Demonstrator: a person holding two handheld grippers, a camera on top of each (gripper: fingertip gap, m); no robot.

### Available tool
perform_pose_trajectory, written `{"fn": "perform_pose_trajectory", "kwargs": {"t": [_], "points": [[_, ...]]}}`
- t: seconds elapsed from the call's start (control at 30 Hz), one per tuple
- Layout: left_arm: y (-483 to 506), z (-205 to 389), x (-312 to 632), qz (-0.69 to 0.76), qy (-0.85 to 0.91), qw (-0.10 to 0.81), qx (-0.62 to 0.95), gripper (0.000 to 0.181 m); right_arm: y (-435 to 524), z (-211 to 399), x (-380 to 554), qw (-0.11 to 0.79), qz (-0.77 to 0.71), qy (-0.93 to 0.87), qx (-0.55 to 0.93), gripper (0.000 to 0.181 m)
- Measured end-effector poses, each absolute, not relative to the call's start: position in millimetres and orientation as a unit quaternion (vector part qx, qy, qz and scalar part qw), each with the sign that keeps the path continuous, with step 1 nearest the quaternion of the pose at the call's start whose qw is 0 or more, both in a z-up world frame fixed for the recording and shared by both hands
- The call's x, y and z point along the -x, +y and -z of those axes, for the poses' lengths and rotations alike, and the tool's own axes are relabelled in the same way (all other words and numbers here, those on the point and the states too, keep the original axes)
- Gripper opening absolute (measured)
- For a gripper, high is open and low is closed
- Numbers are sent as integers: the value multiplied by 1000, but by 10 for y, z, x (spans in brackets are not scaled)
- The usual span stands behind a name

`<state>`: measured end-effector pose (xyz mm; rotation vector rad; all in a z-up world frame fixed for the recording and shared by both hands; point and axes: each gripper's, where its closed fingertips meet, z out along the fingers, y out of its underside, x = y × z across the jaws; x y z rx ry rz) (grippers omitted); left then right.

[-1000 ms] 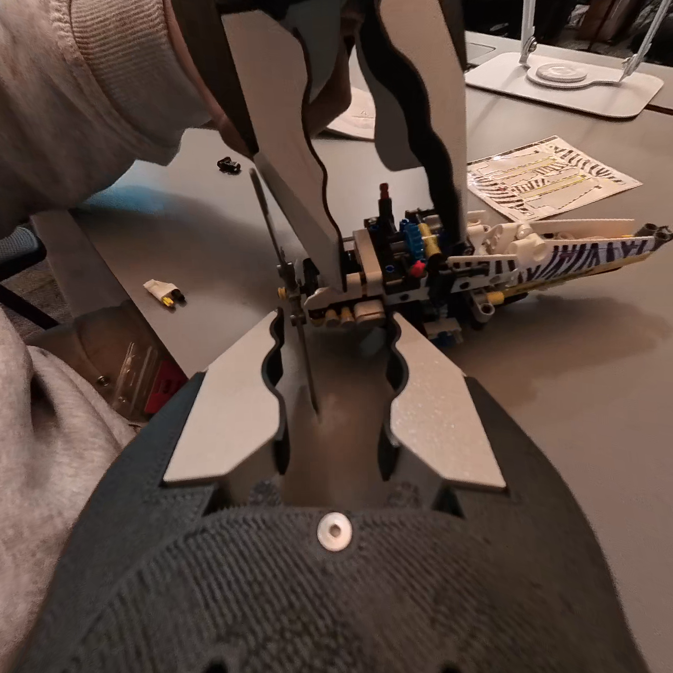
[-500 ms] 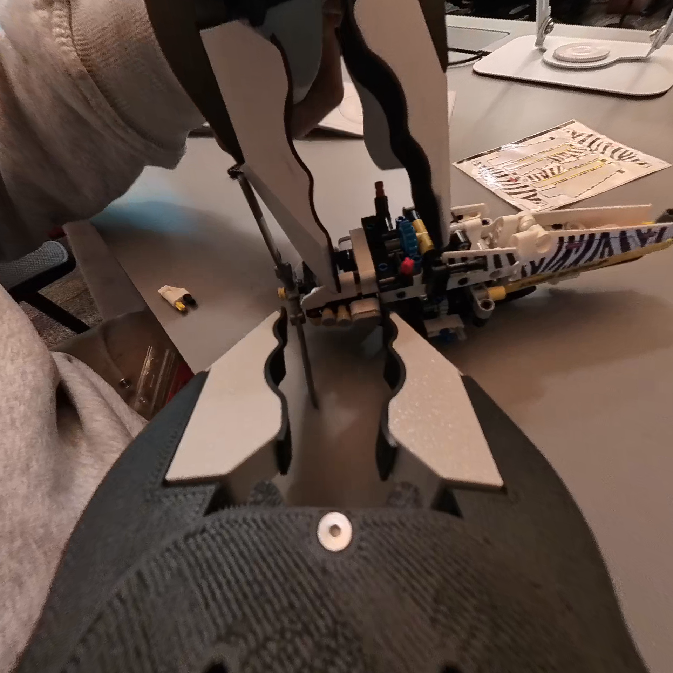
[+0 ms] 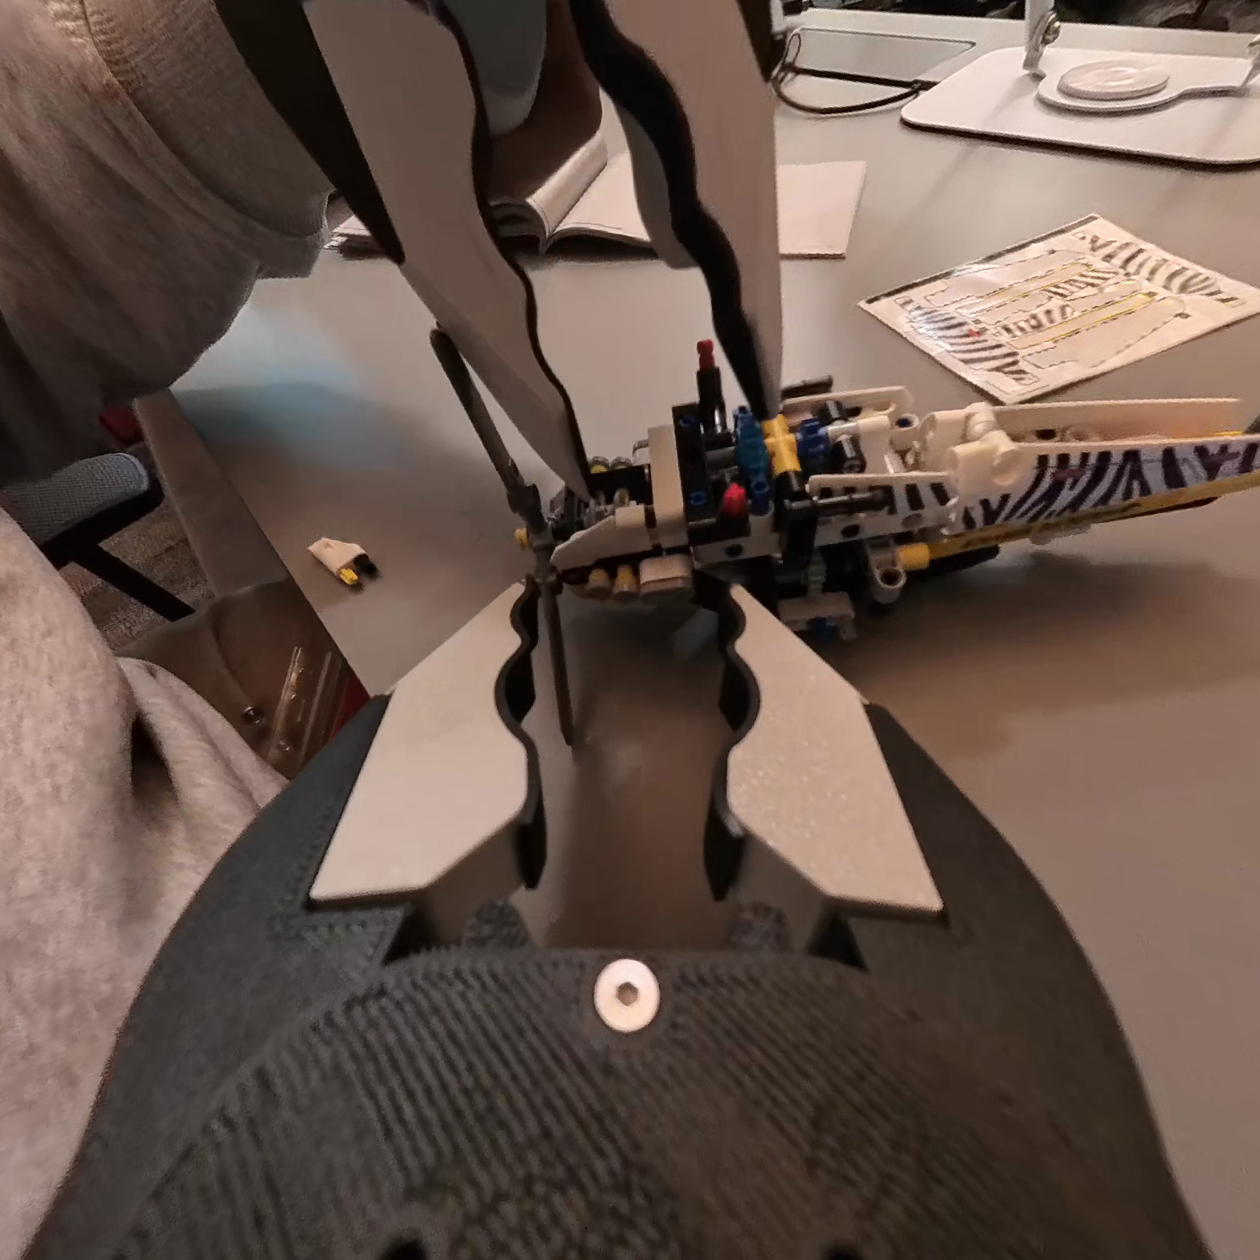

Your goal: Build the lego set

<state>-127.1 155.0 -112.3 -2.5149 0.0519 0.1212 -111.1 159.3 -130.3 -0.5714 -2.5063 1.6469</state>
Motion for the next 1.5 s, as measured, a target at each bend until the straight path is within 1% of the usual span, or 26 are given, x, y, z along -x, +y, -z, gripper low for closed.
{"fn": "perform_pose_trajectory", "kwargs": {"t": [0.3, 0.37, 0.7, 0.8, 0.87, 1.5], "points": [[1592, 1143, 1277, -69, 25, 300, 951, 45, 1548, 1328, 1114, 43, -527, -828, 189, 46], [1581, 1193, 1316, -82, 21, 289, 954, 49, 1540, 1341, 1108, 45, -523, -830, 186, 46], [1627, 1157, 1282, -55, 0, 326, 944, 51, 1537, 1347, 1112, 49, -522, -831, 187, 43], [1628, 1155, 1282, -54, -5, 330, 943, 49, 1538, 1348, 1111, 49, -522, -831, 187, 43], [1633, 1148, 1267, -51, -7, 335, 941, 44, 1537, 1349, 1111, 50, -521, -831, 186, 43], [1643, 1154, 1243, -46, -40, 335, 940, 42, 1541, 1372, 1093, 54, -498, -849, 170, 40]]}}
